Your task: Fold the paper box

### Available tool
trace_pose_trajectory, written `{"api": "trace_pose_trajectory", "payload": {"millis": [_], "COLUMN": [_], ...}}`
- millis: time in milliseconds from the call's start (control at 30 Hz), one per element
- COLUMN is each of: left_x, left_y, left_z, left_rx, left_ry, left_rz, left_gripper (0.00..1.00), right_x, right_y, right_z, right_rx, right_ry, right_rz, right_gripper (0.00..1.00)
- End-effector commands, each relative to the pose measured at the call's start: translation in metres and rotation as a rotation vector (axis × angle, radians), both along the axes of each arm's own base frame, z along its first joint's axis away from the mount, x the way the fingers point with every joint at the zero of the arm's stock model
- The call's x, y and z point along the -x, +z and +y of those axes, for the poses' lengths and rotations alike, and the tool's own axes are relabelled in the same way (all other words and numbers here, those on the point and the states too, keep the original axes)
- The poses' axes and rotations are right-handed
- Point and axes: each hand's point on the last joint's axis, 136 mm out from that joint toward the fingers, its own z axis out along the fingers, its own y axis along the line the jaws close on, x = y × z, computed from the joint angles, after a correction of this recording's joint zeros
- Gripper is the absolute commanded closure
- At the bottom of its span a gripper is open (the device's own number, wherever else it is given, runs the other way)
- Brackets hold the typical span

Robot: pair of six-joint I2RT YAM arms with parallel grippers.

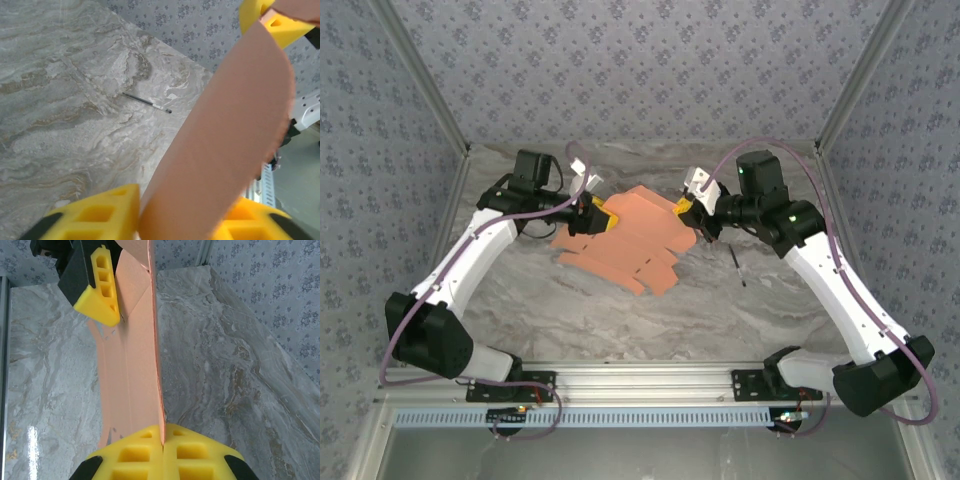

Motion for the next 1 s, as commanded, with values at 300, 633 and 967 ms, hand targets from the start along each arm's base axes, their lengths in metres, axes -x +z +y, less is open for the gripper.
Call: {"api": "trace_pose_trajectory", "payload": {"millis": [300,633,967], "left_x": [-0.001,0.000,-0.011], "left_y": [0.025,0.033,0.021], "left_z": [-0.012,-0.016,-0.015], "left_rx": [0.105,0.151,0.112], "left_ry": [-0.054,-0.082,-0.036], "left_rz": [0.082,0.144,0.155], "left_gripper": [0.96,0.97,0.88], "right_x": [-0.019,-0.032,-0.020], "right_y": [0.020,0.002,-0.020], "right_z": [-0.002,0.013,0.013], "right_rx": [0.138,0.326,0.282], "right_ry": [-0.233,-0.394,-0.288], "right_rz": [-0.352,-0.664,-0.448], "right_gripper": [1.00,1.00,1.00]}}
